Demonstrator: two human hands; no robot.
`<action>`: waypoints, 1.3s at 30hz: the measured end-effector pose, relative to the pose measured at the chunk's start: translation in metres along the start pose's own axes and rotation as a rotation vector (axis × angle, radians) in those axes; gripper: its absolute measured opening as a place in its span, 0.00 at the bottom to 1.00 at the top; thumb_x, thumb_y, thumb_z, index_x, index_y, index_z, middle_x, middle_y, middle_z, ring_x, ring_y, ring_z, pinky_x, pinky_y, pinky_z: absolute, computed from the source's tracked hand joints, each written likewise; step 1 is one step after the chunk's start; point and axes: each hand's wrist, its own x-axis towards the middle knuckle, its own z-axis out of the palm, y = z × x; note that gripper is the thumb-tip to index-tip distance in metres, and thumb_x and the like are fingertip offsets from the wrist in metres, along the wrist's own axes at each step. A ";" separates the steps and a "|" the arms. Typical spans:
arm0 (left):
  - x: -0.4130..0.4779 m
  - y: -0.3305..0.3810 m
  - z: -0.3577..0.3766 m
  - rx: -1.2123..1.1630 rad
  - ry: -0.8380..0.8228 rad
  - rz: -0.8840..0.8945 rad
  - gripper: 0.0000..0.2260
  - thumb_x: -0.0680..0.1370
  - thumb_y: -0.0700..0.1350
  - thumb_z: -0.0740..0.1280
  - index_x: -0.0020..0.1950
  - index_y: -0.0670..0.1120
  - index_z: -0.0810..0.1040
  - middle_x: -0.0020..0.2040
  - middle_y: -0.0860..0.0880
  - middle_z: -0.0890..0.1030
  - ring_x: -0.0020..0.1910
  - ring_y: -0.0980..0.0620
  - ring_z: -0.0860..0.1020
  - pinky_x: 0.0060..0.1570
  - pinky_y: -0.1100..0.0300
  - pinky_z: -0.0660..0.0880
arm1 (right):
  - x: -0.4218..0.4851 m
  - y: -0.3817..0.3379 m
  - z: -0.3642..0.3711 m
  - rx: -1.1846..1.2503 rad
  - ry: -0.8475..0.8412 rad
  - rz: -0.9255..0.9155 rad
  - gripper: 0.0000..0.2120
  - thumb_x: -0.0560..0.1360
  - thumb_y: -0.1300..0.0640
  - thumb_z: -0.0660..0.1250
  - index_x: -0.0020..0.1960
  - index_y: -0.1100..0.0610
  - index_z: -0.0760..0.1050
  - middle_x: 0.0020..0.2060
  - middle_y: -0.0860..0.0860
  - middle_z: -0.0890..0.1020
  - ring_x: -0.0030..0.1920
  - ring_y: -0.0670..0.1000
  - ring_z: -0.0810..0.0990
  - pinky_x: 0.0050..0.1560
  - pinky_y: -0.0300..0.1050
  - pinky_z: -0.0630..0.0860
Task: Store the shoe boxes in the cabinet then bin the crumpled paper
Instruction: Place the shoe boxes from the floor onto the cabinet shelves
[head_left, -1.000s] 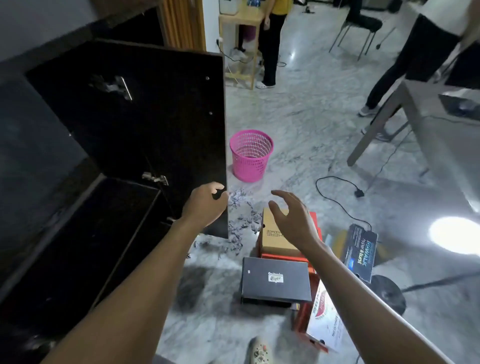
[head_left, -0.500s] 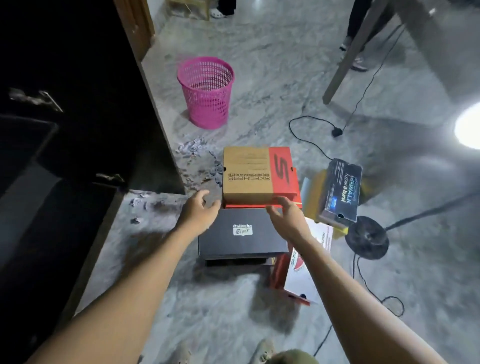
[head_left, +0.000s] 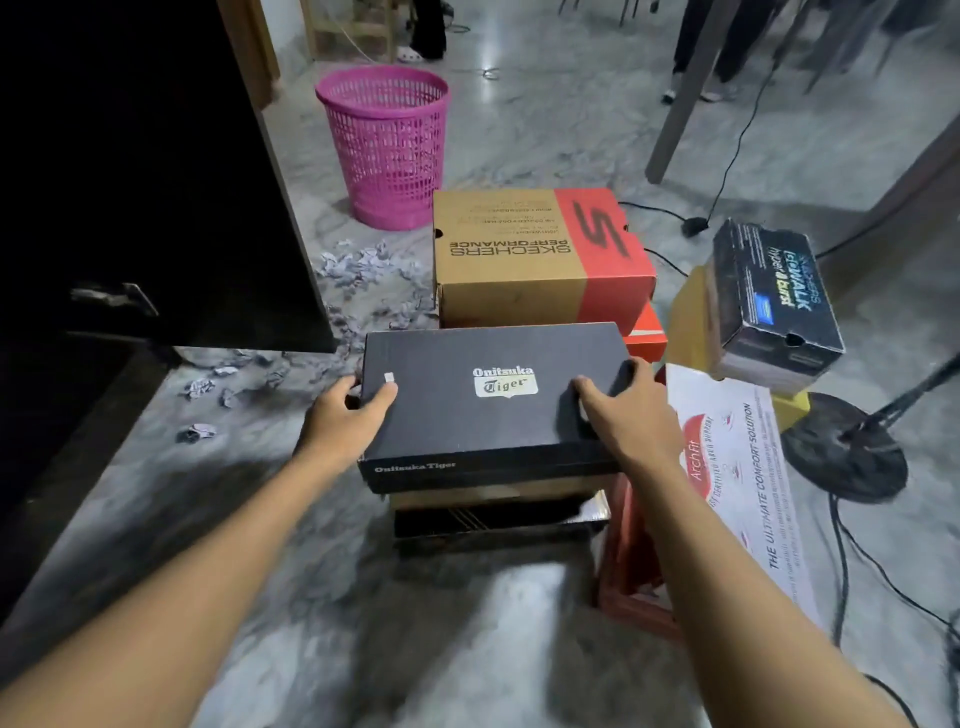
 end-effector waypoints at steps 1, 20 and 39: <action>0.001 -0.008 -0.001 -0.060 -0.023 0.031 0.16 0.77 0.59 0.66 0.60 0.53 0.76 0.54 0.52 0.81 0.51 0.51 0.80 0.47 0.56 0.76 | -0.001 0.004 0.001 0.083 0.061 -0.014 0.32 0.72 0.36 0.66 0.70 0.51 0.66 0.64 0.51 0.77 0.61 0.57 0.77 0.57 0.48 0.72; -0.018 -0.061 -0.077 -0.729 -0.026 -0.040 0.11 0.79 0.54 0.61 0.49 0.53 0.82 0.45 0.52 0.86 0.39 0.54 0.83 0.45 0.53 0.77 | -0.058 -0.037 0.042 0.538 -0.019 -0.297 0.23 0.77 0.50 0.70 0.68 0.50 0.68 0.58 0.46 0.75 0.56 0.45 0.75 0.45 0.29 0.70; -0.034 -0.145 -0.238 -0.980 0.745 -0.278 0.33 0.61 0.69 0.64 0.60 0.52 0.79 0.56 0.47 0.83 0.53 0.45 0.82 0.50 0.47 0.80 | -0.086 -0.284 0.218 0.488 -0.514 -0.590 0.23 0.73 0.44 0.71 0.59 0.55 0.66 0.49 0.50 0.78 0.51 0.53 0.78 0.50 0.47 0.73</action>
